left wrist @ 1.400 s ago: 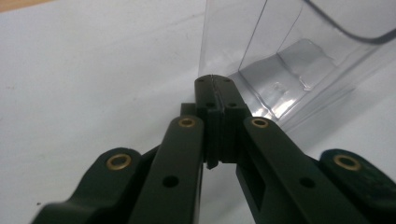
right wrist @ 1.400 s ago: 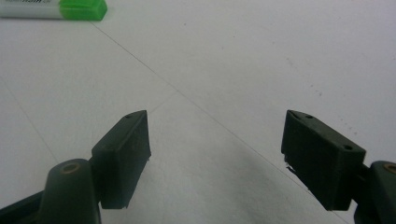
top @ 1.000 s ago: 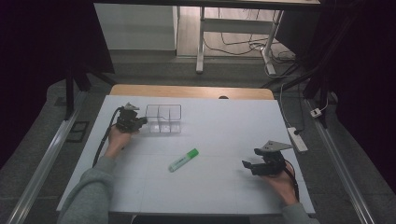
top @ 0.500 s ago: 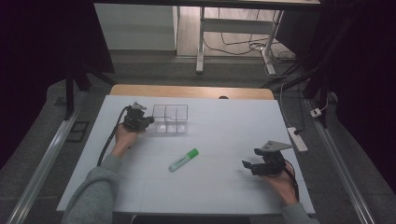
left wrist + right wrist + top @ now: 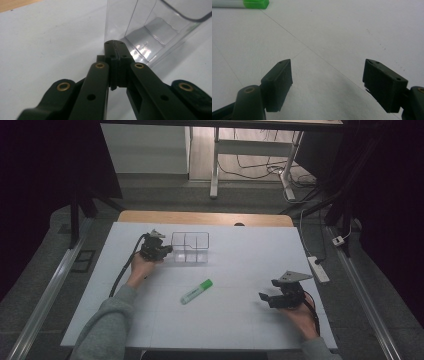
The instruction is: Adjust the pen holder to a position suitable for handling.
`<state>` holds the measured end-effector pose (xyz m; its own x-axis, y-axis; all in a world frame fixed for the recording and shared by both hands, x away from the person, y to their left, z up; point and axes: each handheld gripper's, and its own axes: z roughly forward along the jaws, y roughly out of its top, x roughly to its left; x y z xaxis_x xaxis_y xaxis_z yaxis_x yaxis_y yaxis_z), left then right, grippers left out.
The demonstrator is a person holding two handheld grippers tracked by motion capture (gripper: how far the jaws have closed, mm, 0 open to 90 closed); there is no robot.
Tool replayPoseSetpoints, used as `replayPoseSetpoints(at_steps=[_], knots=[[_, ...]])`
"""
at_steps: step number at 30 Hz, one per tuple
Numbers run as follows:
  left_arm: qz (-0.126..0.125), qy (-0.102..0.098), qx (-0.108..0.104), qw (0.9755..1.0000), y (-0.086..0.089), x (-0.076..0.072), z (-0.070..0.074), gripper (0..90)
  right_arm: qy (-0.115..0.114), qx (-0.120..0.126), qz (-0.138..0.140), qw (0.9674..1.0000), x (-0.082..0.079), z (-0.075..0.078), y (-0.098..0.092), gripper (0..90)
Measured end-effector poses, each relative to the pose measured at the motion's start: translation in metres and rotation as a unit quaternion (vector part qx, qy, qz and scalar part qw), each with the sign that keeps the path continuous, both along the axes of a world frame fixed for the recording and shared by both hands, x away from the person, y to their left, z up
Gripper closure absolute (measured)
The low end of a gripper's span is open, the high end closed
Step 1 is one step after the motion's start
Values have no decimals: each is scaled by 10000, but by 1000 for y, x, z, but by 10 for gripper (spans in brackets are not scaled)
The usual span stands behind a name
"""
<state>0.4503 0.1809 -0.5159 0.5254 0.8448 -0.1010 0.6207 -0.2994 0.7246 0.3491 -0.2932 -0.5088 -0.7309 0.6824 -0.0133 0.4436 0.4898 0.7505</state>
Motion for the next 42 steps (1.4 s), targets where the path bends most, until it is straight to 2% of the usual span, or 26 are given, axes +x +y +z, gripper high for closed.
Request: replayPoseSetpoints(at_steps=[20, 27, 30, 36, 40, 42], knots=[[-184, 47, 50, 9998, -27, 8, -3, 891, 6, -19, 6, 10000, 0, -1, 1, 233], [-231, 60, 58, 9997, -28, 8, -5, 886, 14, -27, -10, 10000, 0, -1, 0, 233], [-168, 20, 110, 9998, -25, 6, -3, 883, -4, -24, -4, 10000, 0, 0, -1, 233], [-159, -19, 20, 9999, -14, -6, 6, 876, -15, 20, -20, 10000, 0, 0, -3, 234], [-323, -120, -42, 9994, -7, -23, 15, 768, -20, 35, -8, 10000, -1, 1, -4, 234], [-363, -133, -178, 9991, -5, -31, 18, 706, -37, 78, 2, 10000, 0, 2, -5, 235]])
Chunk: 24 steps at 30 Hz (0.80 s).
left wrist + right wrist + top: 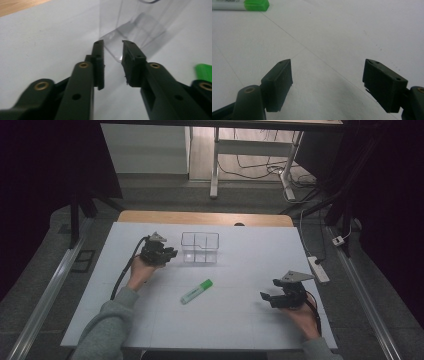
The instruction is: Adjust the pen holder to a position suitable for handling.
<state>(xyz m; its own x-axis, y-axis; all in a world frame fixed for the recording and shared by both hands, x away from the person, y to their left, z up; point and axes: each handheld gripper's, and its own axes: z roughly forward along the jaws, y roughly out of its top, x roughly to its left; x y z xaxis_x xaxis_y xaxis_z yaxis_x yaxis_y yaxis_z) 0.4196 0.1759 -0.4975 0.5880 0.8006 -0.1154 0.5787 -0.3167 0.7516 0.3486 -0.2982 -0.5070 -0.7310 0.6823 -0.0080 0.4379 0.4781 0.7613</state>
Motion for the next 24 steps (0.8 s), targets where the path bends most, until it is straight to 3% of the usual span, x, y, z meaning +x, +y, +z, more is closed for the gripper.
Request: replayPoseSetpoints(at_steps=[5, 10, 18, 24], knots=[[-140, 7, 74, 9999, -2, -11, 8, 568, -33, 26, 16, 10000, 2, 0, 0, 237], [-381, 46, 151, 9991, -5, -24, 18, 491, -75, 7, 66, 9999, 1, 0, 0, 238], [-689, 138, 284, 9971, -6, -45, 26, 406, -102, 41, 33, 9999, -5, 3, -2, 236], [-937, 379, 286, 9945, -10, -49, 33, 374, -125, -15, 110, 9999, -7, 4, 1, 236]])
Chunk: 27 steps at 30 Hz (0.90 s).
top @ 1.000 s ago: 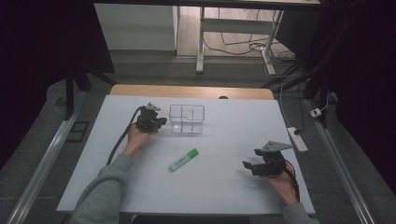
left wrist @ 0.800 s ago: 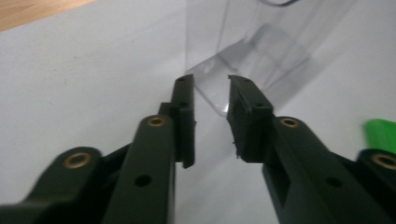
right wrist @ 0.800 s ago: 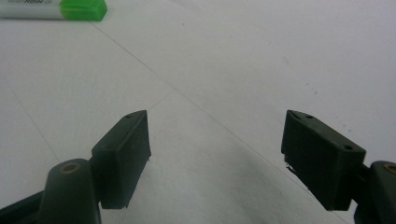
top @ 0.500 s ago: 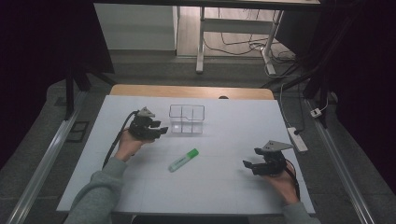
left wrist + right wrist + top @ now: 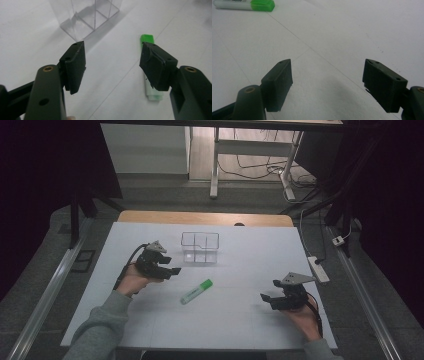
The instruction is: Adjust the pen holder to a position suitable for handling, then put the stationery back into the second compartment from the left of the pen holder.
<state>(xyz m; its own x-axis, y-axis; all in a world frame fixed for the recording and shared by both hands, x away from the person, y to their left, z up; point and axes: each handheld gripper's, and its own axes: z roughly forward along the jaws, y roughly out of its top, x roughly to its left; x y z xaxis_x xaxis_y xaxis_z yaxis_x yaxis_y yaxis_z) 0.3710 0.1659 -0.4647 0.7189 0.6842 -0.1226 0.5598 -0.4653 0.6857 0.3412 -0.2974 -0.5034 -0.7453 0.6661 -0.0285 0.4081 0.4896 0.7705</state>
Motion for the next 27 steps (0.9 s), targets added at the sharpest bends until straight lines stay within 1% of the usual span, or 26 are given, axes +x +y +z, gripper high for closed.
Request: replayPoseSetpoints(at_steps=[4, 5, 8, 9, 16, 20, 22, 27], knots=[[-177, 125, 140, 9997, -8, 0, 1, 349, 18, -35, 8, 10000, 0, -1, -1, 236], [-198, 138, 165, 9996, -10, 0, 1, 343, 20, -64, 3, 10000, 0, -1, -1, 235], [-248, 180, 207, 9993, -16, 0, 2, 344, 23, -26, -18, 10000, -1, -1, -3, 236], [-264, 182, 230, 9992, -18, 0, 2, 343, 10, -46, -23, 10000, -1, 0, -3, 235], [-278, 221, 202, 9992, -25, -1, 6, 330, 11, -74, -6, 10000, -2, -1, -2, 236], [-273, 216, 340, 9988, -37, 1, 8, 334, 9, -74, -12, 10000, -2, -1, -1, 236], [-329, 219, 349, 9986, -43, 2, 9, 334, 9, -117, -8, 9999, -2, 0, 0, 236], [-429, 236, 356, 9982, -56, 4, 7, 331, -5, -117, 15, 9999, -3, 0, 0, 235]])
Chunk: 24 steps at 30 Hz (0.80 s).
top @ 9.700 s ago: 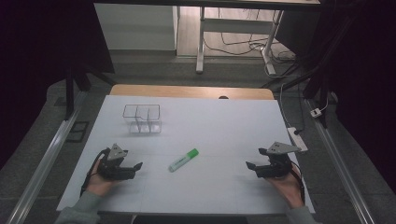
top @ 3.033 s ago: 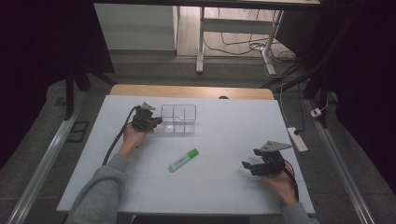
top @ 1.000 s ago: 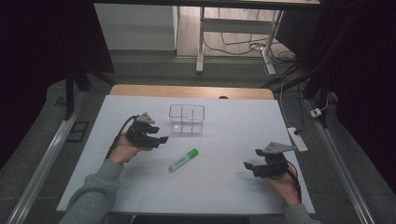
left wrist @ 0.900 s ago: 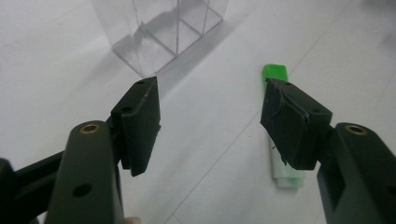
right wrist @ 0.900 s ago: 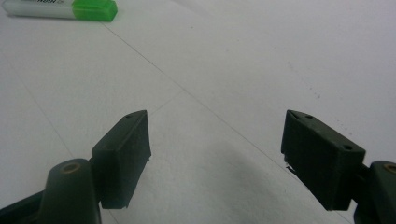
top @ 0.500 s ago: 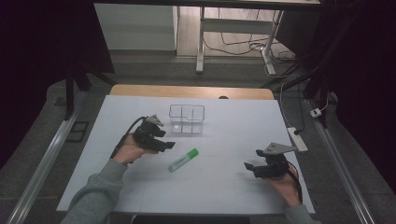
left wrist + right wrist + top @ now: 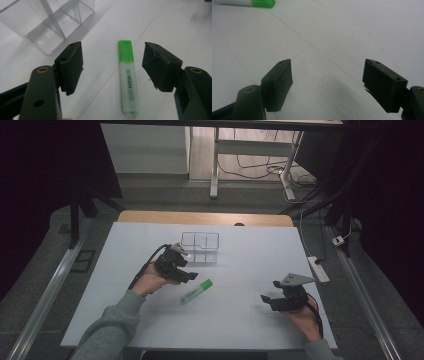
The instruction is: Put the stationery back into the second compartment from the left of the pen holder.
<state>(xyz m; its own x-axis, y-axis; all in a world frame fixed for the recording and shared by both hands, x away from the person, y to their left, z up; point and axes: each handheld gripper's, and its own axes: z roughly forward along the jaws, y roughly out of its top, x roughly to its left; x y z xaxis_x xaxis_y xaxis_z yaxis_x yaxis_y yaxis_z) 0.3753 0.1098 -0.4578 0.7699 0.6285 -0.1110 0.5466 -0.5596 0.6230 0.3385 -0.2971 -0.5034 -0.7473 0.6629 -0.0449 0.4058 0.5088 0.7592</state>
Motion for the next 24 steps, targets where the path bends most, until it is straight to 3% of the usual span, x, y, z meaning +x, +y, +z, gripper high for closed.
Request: replayPoseSetpoints(at_steps=[15, 24], knots=[[-107, 6, 217, 9997, -25, 3, -11, 325, 14, 11, 19, 10000, 1, -1, 2, 236], [-173, 174, 379, 9990, -42, 9, -26, 316, 50, 22, 14, 10000, 2, -2, 2, 237]])
